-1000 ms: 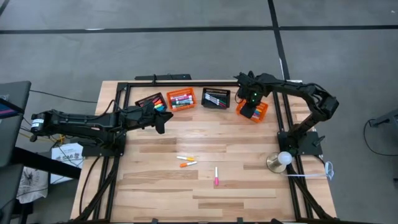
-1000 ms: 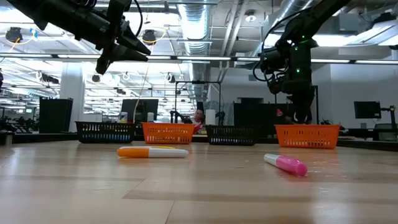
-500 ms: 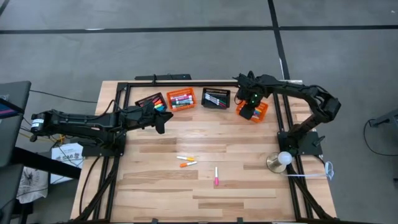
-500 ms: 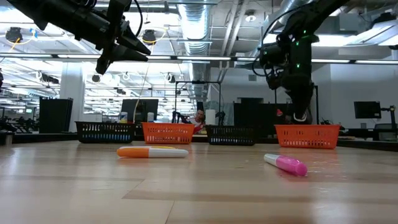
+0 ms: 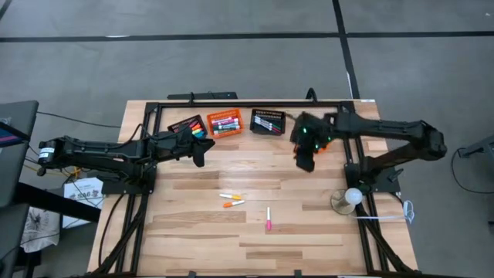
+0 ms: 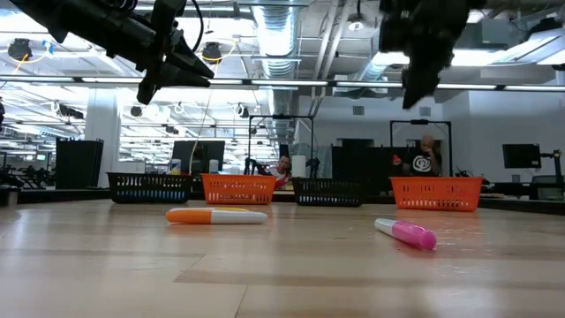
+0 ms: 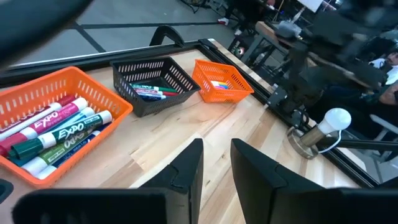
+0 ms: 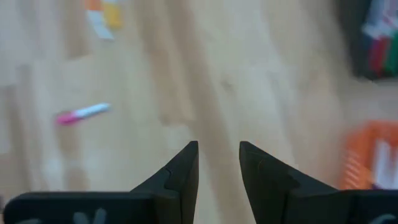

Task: Pick & Place Markers
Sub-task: Put the pink small highlighter pen into the left orange bin

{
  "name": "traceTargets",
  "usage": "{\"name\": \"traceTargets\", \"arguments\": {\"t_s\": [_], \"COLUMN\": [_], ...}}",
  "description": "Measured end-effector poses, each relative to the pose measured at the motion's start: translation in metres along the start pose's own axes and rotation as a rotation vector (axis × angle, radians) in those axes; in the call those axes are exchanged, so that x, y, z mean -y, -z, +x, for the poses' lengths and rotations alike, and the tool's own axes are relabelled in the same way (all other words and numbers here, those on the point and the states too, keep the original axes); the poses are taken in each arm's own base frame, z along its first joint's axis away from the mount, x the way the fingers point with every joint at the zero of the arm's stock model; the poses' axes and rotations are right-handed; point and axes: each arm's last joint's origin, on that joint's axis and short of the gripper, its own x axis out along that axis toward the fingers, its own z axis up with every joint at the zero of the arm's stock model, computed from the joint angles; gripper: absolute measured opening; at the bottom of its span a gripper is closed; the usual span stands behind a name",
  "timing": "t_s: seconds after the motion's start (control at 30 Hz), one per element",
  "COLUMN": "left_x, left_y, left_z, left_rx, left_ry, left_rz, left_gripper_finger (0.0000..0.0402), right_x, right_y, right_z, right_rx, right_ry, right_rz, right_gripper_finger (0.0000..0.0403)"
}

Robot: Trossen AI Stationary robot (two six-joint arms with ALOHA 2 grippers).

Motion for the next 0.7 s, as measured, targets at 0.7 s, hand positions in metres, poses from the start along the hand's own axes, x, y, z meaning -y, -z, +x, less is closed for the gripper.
{"name": "traceTargets", "arguments": {"t_s": [0.7], "left_x": [-0.003], "left_y": [0.005], "left_z": [0.002], "left_rx": [-0.019], "left_ry": [-0.012], "left_rz": [0.007], "left_gripper_finger": [0.0081], "right_x": [-0.121], "right_y": [-0.011], "right_z": [0.035], "right_rx": [0.210], "right_ry": [-0.271], "right_rz": [-0.362], "right_gripper_finger": [0.0108]}}
